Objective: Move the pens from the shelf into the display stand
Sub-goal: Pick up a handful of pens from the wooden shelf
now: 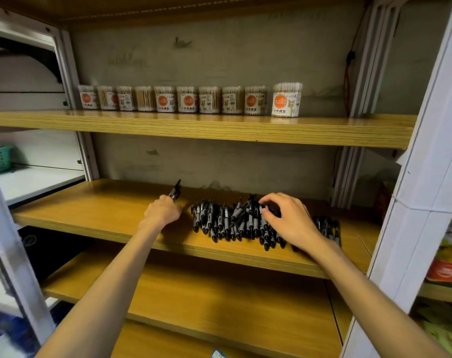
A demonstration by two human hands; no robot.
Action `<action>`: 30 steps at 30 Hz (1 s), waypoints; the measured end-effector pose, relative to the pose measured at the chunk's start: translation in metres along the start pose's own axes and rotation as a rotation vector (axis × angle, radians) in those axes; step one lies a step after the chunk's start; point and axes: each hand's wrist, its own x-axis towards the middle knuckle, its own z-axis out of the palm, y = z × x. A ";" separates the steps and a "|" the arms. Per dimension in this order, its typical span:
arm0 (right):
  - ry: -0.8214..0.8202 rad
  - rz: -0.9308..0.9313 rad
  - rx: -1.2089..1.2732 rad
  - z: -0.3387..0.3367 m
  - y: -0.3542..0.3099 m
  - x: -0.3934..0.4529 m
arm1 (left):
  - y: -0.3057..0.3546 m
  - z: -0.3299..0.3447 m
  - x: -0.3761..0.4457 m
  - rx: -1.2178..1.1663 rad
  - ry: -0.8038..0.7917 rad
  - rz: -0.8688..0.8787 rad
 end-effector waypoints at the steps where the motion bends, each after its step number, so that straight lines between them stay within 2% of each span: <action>1: -0.003 0.000 0.001 0.000 0.000 0.000 | 0.001 -0.003 0.001 -0.129 -0.052 -0.006; 3: -0.006 0.000 0.001 0.000 -0.001 0.001 | 0.004 -0.003 -0.002 -0.334 -0.129 0.005; 6: 0.004 -0.007 0.010 0.000 -0.003 0.001 | 0.009 0.007 -0.004 -0.436 -0.176 0.022; 12: 0.006 -0.009 0.002 -0.005 -0.002 -0.002 | 0.011 0.018 -0.003 -0.232 -0.122 0.096; 16: 0.008 0.003 -0.004 -0.007 0.001 -0.006 | 0.008 0.016 -0.003 -0.172 -0.103 0.082; 22: -0.005 0.007 -0.001 -0.006 0.000 -0.008 | 0.011 0.011 -0.004 0.001 0.001 0.024; 30: -0.009 0.011 -0.008 -0.007 -0.005 -0.007 | 0.017 0.011 -0.001 0.258 0.057 -0.021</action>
